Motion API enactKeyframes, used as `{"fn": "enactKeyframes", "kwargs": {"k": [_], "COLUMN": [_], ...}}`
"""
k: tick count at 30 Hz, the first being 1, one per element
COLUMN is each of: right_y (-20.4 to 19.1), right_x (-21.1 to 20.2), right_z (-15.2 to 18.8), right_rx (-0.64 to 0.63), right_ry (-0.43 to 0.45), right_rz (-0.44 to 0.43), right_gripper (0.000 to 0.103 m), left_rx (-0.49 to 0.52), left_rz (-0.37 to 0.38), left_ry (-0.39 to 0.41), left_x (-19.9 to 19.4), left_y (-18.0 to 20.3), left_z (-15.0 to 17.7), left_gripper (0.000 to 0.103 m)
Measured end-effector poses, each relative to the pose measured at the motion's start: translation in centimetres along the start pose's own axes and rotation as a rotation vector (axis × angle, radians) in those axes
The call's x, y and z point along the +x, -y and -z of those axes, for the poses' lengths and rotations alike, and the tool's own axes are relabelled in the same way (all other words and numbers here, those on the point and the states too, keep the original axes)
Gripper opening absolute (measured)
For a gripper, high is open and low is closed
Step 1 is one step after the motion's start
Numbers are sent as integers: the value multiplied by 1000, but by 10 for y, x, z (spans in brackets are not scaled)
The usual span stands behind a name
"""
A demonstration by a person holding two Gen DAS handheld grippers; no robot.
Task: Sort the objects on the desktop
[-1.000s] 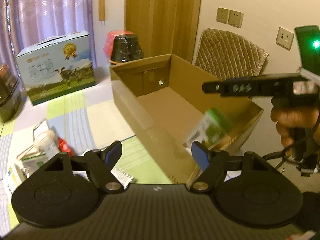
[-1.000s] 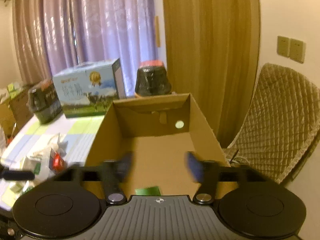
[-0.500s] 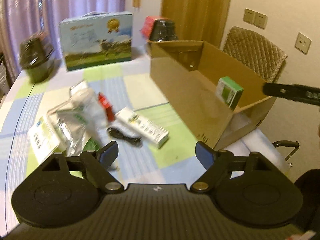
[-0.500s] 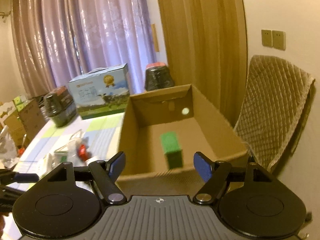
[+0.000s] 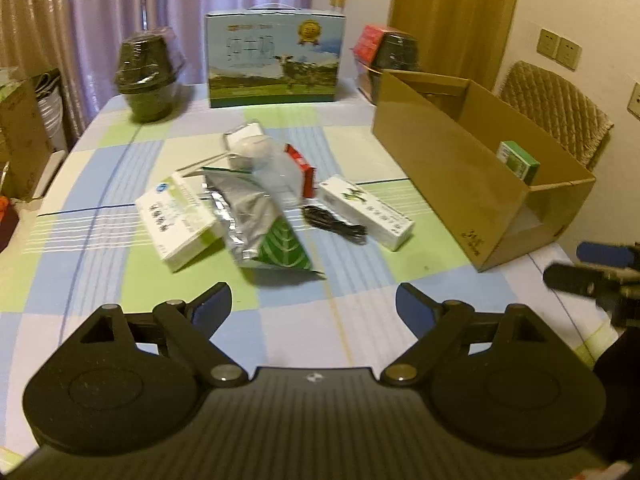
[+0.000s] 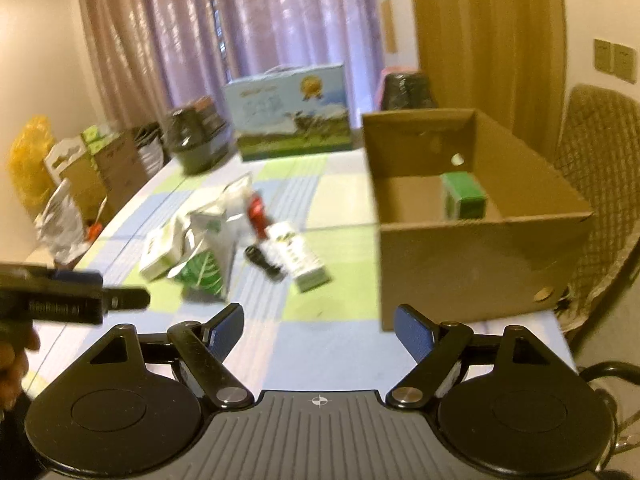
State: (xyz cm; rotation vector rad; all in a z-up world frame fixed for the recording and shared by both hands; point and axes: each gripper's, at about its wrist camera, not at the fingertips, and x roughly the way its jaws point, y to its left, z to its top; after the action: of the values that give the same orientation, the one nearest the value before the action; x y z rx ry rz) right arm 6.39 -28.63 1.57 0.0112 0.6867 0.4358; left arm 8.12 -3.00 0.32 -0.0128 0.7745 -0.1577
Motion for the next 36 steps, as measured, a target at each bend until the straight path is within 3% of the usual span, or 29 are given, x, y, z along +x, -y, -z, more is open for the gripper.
{"fn": "enactKeyframes", "kwargs": {"k": [21, 36], "right_y": [-31, -44], "right_x": [46, 151], "right_z": [-1, -24], "right_rx": [-103, -298], "right_ry": [-53, -85], "right_rz": [-46, -22], "right_gripper": [81, 81], "left_rx": [-42, -64], "left_rz": [-44, -44], "left_ry": [-36, -52], "left_x": [17, 49], "left_y": [-34, -59], "left_z": [8, -2], "left_gripper": [91, 91]}}
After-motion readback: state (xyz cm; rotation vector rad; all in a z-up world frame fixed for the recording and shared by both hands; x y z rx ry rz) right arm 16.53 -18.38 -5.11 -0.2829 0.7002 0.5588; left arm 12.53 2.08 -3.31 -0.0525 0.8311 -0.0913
